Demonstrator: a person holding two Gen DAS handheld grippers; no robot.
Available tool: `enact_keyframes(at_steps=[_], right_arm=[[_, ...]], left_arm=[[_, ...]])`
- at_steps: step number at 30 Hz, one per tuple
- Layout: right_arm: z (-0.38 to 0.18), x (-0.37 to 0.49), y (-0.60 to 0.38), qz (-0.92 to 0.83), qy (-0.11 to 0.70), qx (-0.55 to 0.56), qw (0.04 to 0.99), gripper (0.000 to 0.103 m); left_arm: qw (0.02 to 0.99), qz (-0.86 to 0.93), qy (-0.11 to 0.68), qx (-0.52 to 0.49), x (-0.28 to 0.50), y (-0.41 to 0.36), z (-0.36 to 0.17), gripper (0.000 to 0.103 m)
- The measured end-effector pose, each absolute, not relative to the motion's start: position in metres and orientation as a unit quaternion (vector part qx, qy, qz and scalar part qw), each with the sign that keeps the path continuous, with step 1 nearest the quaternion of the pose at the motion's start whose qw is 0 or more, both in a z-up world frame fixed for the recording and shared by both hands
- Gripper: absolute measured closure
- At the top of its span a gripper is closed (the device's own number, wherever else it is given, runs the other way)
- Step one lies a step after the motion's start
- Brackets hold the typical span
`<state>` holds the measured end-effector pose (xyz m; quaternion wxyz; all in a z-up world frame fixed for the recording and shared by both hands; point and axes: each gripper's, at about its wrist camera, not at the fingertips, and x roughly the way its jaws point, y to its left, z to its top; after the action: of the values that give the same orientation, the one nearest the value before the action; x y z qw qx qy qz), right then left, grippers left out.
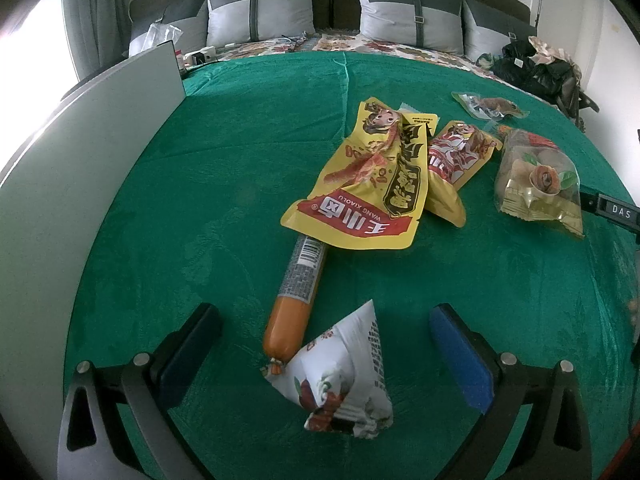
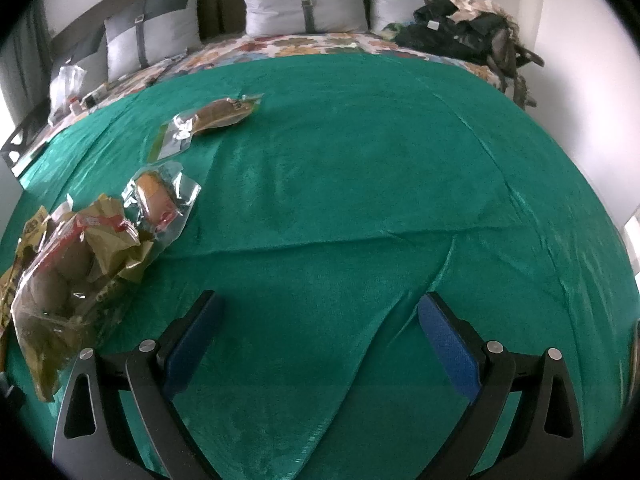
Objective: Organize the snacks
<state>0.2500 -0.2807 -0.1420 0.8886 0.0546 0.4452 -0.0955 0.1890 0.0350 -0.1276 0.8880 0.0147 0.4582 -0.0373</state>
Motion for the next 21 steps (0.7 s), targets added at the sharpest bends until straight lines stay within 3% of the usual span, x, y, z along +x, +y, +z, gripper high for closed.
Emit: enact_keyframes(at_steps=[11,16,21], right_arm=[[-0.138,0.245,-0.286,-0.05,0.464,0.042,0.883,0.005],[-0.1,0.229,-0.302,-0.015,0.404,0.163,0.9,0.005],[-0.065,0.255,-0.238,0.121,0.391,0.096,0.907,0.005]], left_arm=[[0.888,-0.037,0.458,0.015,0.189,0.035,-0.128,0.0],[0.888,-0.038,0.458,0.015,0.189,0.035,-0.128,0.0],[0.888,-0.037,0.458,0.015,0.189,0.035,-0.128,0.0]])
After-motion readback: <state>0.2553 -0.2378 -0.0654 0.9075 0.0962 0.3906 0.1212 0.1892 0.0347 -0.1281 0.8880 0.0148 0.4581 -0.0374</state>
